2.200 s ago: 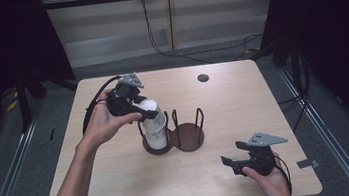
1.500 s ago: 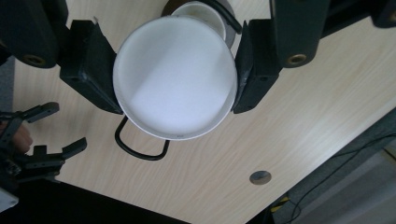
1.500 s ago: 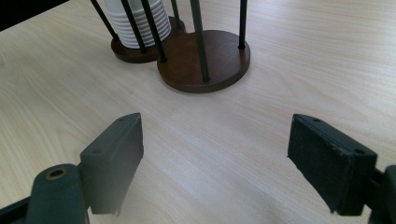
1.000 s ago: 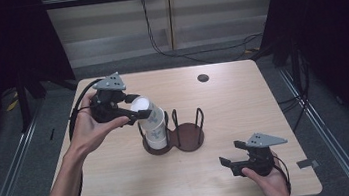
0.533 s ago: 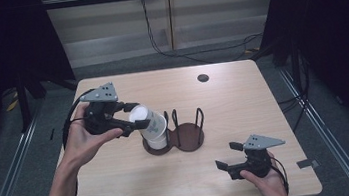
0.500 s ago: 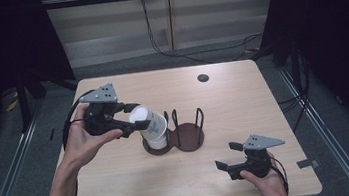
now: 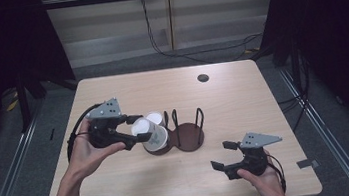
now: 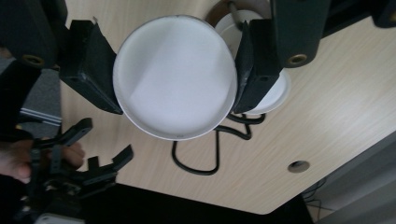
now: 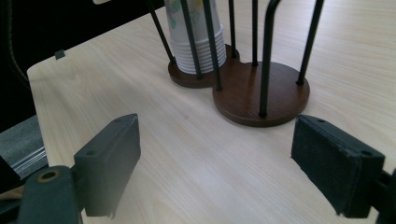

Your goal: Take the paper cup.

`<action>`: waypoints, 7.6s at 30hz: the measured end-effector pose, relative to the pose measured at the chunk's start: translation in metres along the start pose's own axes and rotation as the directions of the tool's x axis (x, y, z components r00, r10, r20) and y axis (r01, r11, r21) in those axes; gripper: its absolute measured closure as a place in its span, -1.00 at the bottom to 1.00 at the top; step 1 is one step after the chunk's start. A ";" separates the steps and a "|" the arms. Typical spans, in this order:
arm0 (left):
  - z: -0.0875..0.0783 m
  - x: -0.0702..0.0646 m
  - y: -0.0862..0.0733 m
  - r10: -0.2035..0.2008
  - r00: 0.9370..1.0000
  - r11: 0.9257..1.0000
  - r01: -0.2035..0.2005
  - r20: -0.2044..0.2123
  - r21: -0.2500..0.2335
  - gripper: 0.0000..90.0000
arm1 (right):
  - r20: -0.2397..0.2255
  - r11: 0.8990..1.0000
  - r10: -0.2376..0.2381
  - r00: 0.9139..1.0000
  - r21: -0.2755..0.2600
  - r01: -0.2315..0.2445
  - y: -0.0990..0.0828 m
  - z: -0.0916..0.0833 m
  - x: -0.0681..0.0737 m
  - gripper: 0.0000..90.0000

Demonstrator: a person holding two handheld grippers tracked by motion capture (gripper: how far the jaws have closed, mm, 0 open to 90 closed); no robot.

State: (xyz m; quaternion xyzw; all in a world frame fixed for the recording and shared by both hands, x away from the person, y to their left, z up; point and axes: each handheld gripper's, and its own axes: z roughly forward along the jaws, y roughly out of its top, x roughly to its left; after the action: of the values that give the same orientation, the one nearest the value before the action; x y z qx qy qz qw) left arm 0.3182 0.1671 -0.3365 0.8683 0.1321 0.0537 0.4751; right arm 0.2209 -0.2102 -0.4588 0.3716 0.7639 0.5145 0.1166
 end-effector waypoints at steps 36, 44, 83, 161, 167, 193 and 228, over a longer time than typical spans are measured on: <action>0.029 -0.007 -0.038 -0.082 0.989 0.996 0.084 0.125 -0.011 -0.19 | -0.184 0.990 -0.138 0.973 -0.007 0.139 0.062 0.067 0.048 -0.67; 0.027 -0.012 -0.035 -0.077 0.989 0.997 0.079 0.129 -0.008 -0.19 | -0.219 0.990 -0.138 0.966 -0.018 0.137 0.059 0.075 0.053 -0.69; 0.041 -0.029 -0.027 -0.101 0.971 0.994 0.108 0.215 -0.019 -0.19 | -0.306 0.984 -0.174 0.936 -0.030 0.173 0.047 0.094 0.061 -0.48; 0.046 -0.026 -0.055 0.003 0.996 0.999 -0.007 0.089 0.048 -0.50 | -0.259 0.912 -0.182 0.948 0.316 0.262 0.060 0.077 0.040 -0.34; 0.051 -0.030 -0.054 0.009 0.994 0.996 -0.018 0.106 0.088 -0.46 | -0.261 0.895 -0.196 0.945 0.346 0.281 0.063 0.078 0.039 -0.33; 0.061 -0.034 -0.059 0.029 0.994 0.983 -0.049 0.110 0.179 -0.49 | -0.297 0.789 -0.266 0.917 0.479 0.384 0.082 0.080 0.043 -0.33; 0.074 -0.037 -0.062 -0.015 0.982 0.965 -0.036 0.189 0.260 -0.26 | -0.381 0.676 -0.307 0.872 0.558 0.481 0.075 0.108 0.063 -0.32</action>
State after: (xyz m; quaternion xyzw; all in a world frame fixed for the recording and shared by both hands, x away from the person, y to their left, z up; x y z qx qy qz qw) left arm 0.2877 0.1284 -0.4274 0.9254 0.0877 -0.0445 0.3660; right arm 0.2714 -0.0767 -0.4281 0.1440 0.9624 0.2301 -0.0068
